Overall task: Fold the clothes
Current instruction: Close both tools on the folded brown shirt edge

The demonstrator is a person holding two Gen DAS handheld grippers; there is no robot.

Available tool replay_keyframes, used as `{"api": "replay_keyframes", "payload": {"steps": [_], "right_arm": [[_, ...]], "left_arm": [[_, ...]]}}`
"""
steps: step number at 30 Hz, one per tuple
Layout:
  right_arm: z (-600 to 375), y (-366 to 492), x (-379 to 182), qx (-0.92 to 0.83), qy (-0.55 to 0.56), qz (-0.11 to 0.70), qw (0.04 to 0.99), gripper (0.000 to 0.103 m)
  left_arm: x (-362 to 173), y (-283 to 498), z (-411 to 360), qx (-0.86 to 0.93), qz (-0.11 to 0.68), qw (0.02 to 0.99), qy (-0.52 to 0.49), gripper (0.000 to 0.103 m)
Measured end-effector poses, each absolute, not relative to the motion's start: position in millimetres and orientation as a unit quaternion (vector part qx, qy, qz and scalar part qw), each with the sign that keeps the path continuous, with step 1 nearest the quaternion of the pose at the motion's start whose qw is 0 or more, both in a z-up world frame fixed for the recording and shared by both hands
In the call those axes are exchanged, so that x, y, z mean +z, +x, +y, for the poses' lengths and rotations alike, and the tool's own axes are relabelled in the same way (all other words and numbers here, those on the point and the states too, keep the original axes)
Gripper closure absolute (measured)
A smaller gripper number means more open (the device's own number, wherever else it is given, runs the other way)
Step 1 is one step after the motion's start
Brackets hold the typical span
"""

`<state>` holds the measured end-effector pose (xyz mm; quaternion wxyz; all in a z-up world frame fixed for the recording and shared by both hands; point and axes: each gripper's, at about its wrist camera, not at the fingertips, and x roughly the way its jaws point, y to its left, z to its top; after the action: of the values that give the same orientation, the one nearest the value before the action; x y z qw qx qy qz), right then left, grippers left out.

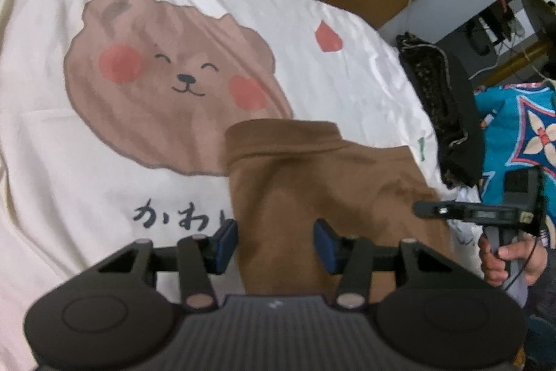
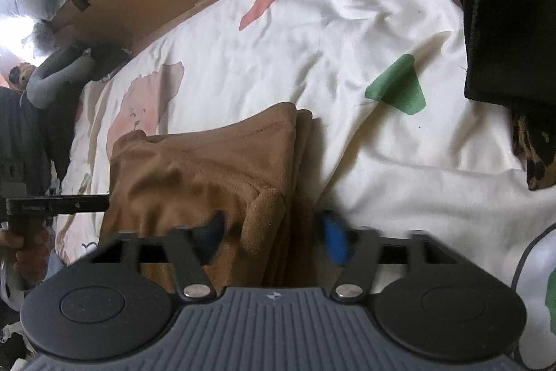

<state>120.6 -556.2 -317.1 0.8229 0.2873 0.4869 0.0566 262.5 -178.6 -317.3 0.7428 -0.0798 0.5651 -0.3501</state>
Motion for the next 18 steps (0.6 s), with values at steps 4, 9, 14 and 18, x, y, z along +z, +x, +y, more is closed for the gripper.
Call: {"api": "replay_keyframes", "payload": {"steps": [4,9,14,18], "right_arm": [[-560.1,118.0,-310.3,0.071,0.291,0.484,0.822,0.086],[-556.8,110.0,-289.3,0.086,0.281,0.461,0.837,0.087],[-555.8,109.2,-290.9,0.085,0.272,0.459,0.841,0.087],[-556.5,114.6,-300.0,0.074,0.276,0.472,0.834,0.081]], "left_arm": [[-316.9,262.8,-176.8,-0.353,0.564,0.742,-0.083,0.052],[-318.7,263.6,-172.1,-0.356,0.563,0.740,-0.091,0.052],[-325.9,264.3,-166.1,-0.356,0.573,0.731,-0.098,0.052],[-339.3,264.1,-163.2,-0.354,0.585,0.721,-0.113,0.052]]}}
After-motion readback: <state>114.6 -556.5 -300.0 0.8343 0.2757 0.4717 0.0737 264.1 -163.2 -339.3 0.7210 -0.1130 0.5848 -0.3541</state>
